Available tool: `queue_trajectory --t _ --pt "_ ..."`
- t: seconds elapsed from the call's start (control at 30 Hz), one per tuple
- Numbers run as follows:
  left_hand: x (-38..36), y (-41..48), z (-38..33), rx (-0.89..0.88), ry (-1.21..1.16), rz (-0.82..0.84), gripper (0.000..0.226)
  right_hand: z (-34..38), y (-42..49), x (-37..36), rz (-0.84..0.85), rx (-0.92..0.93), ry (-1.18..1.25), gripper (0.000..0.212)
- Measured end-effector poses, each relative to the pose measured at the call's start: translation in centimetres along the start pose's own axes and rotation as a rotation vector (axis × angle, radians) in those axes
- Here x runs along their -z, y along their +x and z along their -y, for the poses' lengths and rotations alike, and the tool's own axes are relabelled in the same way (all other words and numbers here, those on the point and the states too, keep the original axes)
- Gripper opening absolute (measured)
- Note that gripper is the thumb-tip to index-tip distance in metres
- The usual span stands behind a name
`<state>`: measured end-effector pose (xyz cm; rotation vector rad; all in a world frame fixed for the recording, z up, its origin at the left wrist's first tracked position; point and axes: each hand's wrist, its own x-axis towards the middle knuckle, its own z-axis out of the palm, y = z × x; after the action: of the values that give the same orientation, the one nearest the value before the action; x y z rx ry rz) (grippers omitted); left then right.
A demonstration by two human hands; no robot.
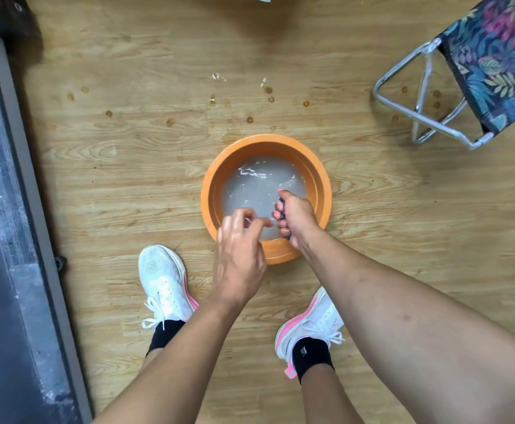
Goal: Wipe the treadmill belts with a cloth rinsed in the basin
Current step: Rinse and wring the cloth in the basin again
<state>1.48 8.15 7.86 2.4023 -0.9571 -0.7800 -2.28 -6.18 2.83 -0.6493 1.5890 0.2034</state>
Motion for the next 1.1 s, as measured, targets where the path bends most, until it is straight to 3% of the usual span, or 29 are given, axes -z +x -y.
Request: queue_trajectory --t 0.13,0.37,0.73,0.87,0.97,1.03,1.1 --pt "-0.4 -1.2 1.0 0.175 -0.086 0.02 0.039 0.1 -0.7 -1.2 0.033 0.016 0.005 0.043" --pt "-0.8 -1.4 1.8 0.231 -0.143 0.034 0.032 0.5 -1.5 -1.9 0.007 0.017 -0.003 0.039" --pt "-0.8 1.1 0.7 0.223 -0.289 -0.018 0.027 0.5 -1.6 -0.6 -0.042 -0.03 0.279 0.04" --pt "-0.8 2.7 -1.1 0.02 -0.31 0.132 0.046 0.0 -2.9 -0.4 0.238 -0.137 0.437 0.043" --pt "-1.0 3.8 -1.0 0.004 -0.23 0.214 0.044 0.1 -4.8 0.3 0.441 -0.256 0.654 0.073" --pt "-0.5 4.4 -0.7 0.076 -0.301 0.111 0.036 0.4 -6.4 1.1 0.55 -0.27 0.631 0.091" --pt "0.4 5.1 -1.0 0.226 -0.501 -0.016 0.028 0.4 -7.4 1.9 0.602 -0.248 0.436 0.098"
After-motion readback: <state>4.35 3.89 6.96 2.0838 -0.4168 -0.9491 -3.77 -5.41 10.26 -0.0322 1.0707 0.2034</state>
